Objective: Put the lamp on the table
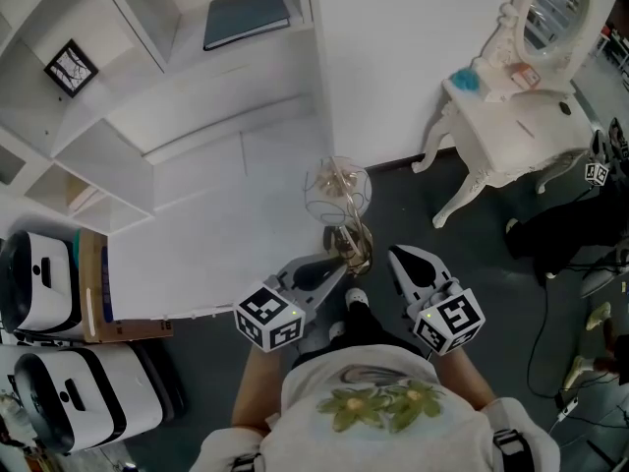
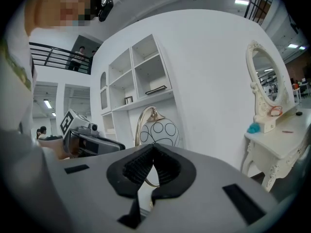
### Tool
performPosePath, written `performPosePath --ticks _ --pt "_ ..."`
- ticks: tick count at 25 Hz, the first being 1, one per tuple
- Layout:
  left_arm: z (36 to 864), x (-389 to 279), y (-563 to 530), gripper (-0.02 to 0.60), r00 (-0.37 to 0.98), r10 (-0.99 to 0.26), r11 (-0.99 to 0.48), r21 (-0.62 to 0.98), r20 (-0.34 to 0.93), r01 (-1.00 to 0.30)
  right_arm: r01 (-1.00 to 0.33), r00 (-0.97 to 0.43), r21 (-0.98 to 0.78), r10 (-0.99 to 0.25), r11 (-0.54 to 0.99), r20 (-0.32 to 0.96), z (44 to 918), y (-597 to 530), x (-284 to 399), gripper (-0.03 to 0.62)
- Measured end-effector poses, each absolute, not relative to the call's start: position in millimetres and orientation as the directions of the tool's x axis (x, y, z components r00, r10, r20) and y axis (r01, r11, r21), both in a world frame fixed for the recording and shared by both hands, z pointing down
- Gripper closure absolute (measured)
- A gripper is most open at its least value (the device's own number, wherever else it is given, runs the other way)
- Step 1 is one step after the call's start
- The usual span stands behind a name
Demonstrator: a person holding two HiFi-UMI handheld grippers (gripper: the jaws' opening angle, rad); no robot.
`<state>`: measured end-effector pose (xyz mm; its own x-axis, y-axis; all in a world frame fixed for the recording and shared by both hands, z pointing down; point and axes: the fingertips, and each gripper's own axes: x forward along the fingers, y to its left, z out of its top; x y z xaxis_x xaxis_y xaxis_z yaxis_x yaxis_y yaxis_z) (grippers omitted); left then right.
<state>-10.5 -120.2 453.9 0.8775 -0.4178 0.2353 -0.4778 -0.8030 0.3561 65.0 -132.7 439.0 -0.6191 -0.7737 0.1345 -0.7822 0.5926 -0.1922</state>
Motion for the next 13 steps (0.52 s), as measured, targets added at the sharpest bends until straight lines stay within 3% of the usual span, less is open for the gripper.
performPosePath --ticks 13 --pt "462.1 -7.5 -117.7 0.525 0.883 -0.393 -0.801 0.376 0.256 -0.465 -0.784 -0.620 -0.197 -0.765 0.589 0.177 448.5 -132.5 60.5 0.563"
